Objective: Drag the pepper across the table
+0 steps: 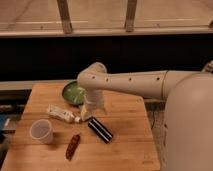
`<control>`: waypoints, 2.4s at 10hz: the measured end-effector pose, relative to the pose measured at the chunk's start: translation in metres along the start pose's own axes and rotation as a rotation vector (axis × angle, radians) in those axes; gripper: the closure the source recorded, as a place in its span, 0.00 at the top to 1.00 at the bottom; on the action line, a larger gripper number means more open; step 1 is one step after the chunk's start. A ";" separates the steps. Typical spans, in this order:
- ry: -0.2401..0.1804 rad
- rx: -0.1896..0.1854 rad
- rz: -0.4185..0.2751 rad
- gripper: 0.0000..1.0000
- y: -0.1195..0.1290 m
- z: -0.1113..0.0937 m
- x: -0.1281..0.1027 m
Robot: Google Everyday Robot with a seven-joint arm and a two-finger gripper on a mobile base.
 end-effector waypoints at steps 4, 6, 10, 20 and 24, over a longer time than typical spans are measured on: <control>0.066 0.030 -0.118 0.70 0.032 0.018 0.020; 0.092 0.014 -0.148 0.70 0.049 0.029 0.033; 0.138 -0.035 -0.189 0.70 0.075 0.051 0.055; 0.246 -0.080 -0.297 0.70 0.131 0.095 0.052; 0.299 -0.103 -0.280 0.69 0.135 0.121 0.043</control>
